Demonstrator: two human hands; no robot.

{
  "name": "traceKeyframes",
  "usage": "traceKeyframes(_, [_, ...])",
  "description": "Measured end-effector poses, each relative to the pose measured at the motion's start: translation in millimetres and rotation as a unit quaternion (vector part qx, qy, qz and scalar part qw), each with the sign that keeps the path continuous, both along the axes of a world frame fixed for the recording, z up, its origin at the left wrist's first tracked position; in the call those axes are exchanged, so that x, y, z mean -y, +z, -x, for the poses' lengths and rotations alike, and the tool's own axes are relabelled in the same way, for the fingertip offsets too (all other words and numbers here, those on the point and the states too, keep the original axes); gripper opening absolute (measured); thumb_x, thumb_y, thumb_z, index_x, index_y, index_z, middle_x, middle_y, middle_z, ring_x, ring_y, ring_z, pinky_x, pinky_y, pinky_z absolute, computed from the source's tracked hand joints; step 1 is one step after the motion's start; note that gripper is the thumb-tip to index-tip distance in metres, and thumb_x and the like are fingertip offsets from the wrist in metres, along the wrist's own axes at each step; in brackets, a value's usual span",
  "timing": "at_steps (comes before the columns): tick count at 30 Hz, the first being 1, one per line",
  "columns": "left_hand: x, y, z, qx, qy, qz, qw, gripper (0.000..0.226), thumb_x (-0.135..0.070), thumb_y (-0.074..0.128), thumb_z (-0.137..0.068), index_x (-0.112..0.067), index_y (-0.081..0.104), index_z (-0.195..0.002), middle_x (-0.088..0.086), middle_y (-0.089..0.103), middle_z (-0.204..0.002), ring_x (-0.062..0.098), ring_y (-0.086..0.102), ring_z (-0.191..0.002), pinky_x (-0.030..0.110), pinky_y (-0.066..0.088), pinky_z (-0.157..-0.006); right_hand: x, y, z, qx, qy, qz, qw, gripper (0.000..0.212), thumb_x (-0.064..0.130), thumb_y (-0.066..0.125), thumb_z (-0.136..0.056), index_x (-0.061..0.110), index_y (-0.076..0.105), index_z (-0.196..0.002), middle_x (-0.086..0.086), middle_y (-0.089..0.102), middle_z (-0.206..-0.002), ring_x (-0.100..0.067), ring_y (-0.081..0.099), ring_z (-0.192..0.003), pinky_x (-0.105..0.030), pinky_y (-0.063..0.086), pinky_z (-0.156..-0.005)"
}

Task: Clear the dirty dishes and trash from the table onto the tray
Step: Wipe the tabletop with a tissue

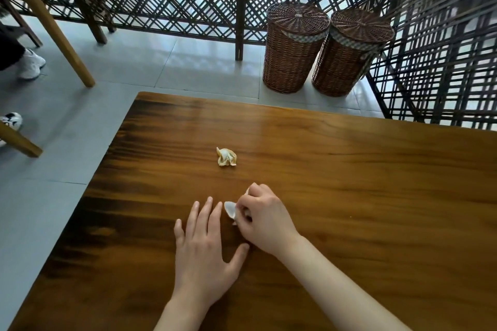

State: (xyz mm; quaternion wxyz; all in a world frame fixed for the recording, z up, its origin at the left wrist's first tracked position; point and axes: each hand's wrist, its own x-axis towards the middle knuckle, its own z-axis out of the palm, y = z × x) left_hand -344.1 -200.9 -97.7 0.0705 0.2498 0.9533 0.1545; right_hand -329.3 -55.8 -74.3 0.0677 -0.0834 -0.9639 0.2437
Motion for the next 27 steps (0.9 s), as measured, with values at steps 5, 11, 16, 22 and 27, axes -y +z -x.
traceKeyframes(5, [-1.0,8.8,-24.1,-0.001,0.000,0.003,1.000,0.086,-0.073,0.037,-0.075,-0.026,0.029,-0.146,-0.004,0.026,-0.154,0.019,0.015,-0.144,0.045,0.002,-0.111,-0.2,2.0,-22.8,0.023,0.018,-0.019,0.999,0.013,0.021,0.056,-0.091,0.013,0.066,-0.094,-0.002,0.056,-0.090,-0.014,0.049,-0.084,-0.022,0.048,-0.069])
traceKeyframes(11, [2.2,23.6,-48.8,0.004,0.022,-0.013,1.000,0.086,-0.071,0.039,-0.075,-0.024,0.030,-0.146,-0.003,0.026,-0.154,0.020,0.015,-0.144,0.046,0.004,-0.112,4.3,3.7,-40.4,0.059,0.036,-0.039,0.997,0.017,0.003,0.054,-0.090,0.010,0.064,-0.101,-0.007,0.057,-0.091,-0.020,0.056,-0.084,-0.027,0.051,-0.073])
traceKeyframes(16, [1.2,25.8,-73.8,0.005,0.021,0.003,1.000,0.087,-0.074,0.038,-0.079,-0.026,0.018,-0.149,-0.005,0.015,-0.157,0.017,0.005,-0.146,0.044,-0.003,-0.111,-25.1,10.4,-65.7,0.017,-0.069,-0.042,0.997,0.025,0.002,0.053,-0.090,0.011,0.066,-0.110,-0.006,0.063,-0.101,-0.020,0.057,-0.095,-0.024,0.047,-0.077])
traceKeyframes(22, [-2.7,21.9,-102.5,0.014,0.009,0.010,1.000,0.090,-0.078,0.030,-0.078,-0.029,0.008,-0.150,-0.010,0.005,-0.158,0.014,-0.004,-0.145,0.039,-0.010,-0.110,-90.4,13.5,-96.8,0.016,-0.253,-0.083,0.964,0.022,0.003,0.050,-0.091,0.009,0.068,-0.103,-0.008,0.064,-0.096,-0.024,0.053,-0.095,-0.030,0.047,-0.069])
traceKeyframes(27, [-2.2,13.4,-113.4,0.011,-0.005,0.033,0.999,0.093,-0.079,0.024,-0.079,-0.026,-0.005,-0.150,-0.009,-0.004,-0.159,0.014,-0.012,-0.145,0.038,-0.011,-0.110,-104.3,1.9,-98.4,0.046,-0.341,-0.048,0.938,0.026,-0.001,0.047,-0.091,0.006,0.065,-0.109,-0.012,0.061,-0.104,-0.028,0.053,-0.098,-0.033,0.046,-0.072])
